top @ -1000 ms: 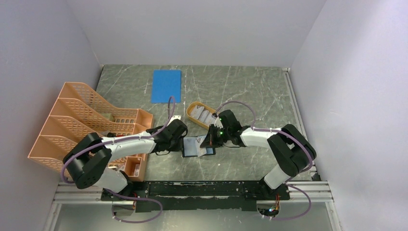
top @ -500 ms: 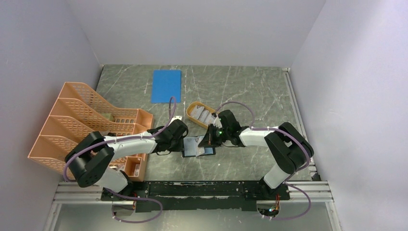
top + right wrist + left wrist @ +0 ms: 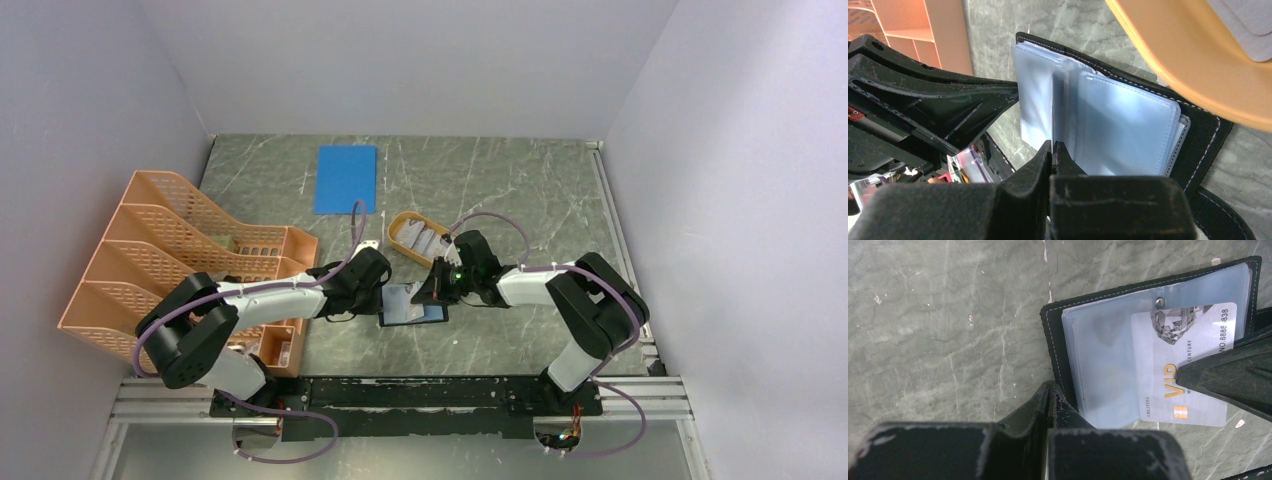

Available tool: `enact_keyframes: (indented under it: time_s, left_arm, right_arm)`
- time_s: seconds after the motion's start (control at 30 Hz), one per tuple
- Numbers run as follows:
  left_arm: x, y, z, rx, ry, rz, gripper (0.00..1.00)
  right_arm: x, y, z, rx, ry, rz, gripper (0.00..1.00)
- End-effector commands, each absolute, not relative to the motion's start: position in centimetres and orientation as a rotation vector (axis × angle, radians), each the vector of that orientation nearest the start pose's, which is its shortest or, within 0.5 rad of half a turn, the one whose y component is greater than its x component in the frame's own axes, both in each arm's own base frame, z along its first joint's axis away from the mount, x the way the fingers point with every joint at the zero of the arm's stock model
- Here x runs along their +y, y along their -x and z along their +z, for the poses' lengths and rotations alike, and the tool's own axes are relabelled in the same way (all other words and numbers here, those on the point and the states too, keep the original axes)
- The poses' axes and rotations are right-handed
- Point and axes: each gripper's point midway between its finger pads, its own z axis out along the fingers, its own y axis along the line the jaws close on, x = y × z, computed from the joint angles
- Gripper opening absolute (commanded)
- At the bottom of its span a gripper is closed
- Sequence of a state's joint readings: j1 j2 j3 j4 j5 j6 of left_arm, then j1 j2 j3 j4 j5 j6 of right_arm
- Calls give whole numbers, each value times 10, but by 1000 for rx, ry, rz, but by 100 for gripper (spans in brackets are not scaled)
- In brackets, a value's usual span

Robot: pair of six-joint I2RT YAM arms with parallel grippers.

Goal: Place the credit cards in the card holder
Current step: Insert the credit card into the card holder.

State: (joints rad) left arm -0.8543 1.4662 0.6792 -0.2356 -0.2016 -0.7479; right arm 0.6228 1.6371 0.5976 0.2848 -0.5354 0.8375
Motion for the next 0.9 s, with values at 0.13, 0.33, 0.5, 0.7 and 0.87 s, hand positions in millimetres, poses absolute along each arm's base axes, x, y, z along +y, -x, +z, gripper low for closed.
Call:
enact_keyframes:
  time_s: [0.13, 0.33, 0.5, 0.7, 0.87]
  left_arm:
    - [-229, -205, 5, 2633, -86, -343, 5]
    - [-229, -205, 3, 2637, -89, -341, 5]
    - [-230, -204, 1, 2641, -88, -348, 5]
    - [-230, -203, 1, 2643, -87, -355, 5]
    - [-230, -202, 1, 2643, -85, -357, 5]
  right_arm:
    - [292, -219, 16, 2603, 10, 1213, 0]
    - [294, -216, 11, 2612, 14, 1215, 0]
    - [298, -212, 8, 2621, 9, 1231, 0]
    - [305, -206, 8, 2626, 20, 1258, 0]
    - [308, -202, 13, 2615, 47, 1276, 0]
